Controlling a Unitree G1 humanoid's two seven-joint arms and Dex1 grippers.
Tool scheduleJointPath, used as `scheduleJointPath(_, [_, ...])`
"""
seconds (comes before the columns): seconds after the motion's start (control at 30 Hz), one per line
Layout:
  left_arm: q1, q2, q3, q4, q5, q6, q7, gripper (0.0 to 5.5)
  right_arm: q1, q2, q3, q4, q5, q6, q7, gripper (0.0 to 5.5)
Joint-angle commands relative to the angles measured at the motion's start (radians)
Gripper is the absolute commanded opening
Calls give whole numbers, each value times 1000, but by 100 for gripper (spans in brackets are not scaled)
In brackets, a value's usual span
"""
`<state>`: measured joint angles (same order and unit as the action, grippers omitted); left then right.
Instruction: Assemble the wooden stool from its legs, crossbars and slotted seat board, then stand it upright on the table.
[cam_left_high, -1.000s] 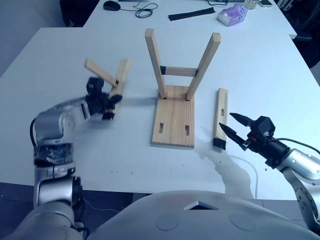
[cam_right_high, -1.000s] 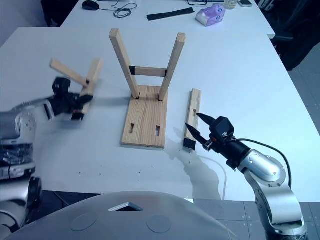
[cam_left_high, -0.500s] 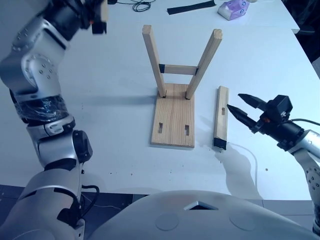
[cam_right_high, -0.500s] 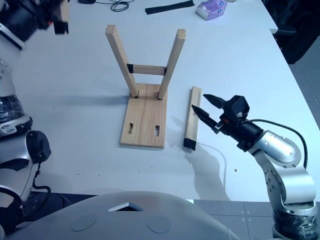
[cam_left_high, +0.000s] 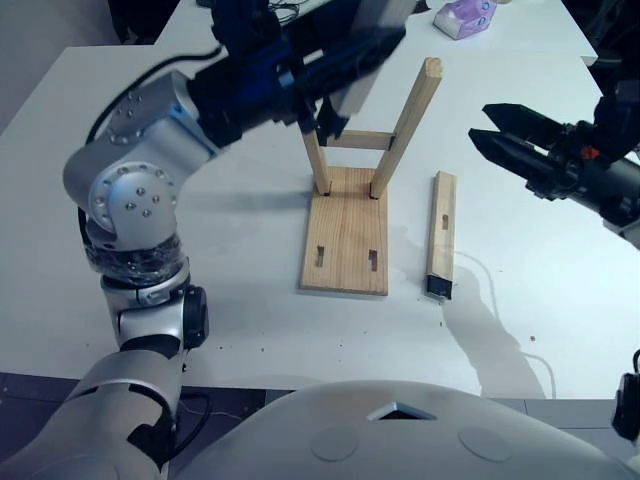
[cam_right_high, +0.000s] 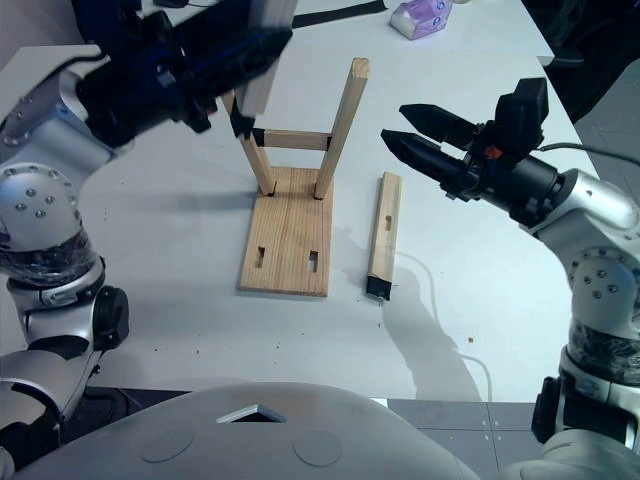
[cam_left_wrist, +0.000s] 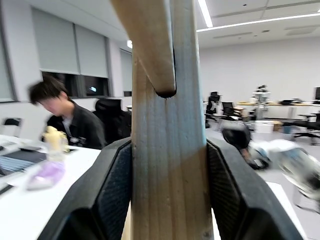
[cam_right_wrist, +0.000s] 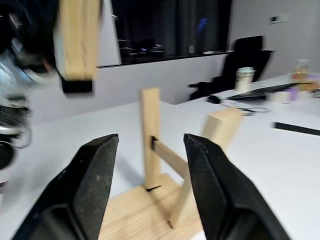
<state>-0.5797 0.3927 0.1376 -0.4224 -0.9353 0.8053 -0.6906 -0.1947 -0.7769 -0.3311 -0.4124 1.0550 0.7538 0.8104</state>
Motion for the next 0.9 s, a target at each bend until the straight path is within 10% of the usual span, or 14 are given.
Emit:
scheduleJointPath(0.03, [97, 49, 46, -24, -59, -18, -80, 205, -124, -77, 57, 76, 39, 77, 127, 241])
scheduleJointPath(0.43, [170, 10, -145, -18, -20, -100, -250, 205, -434, -7, 226, 218, 4, 127, 269, 241])
scheduleJointPath(0.9, [119, 1, -191, 52, -5, -117, -290, 205, -352, 12, 238, 118, -20, 131, 296, 338])
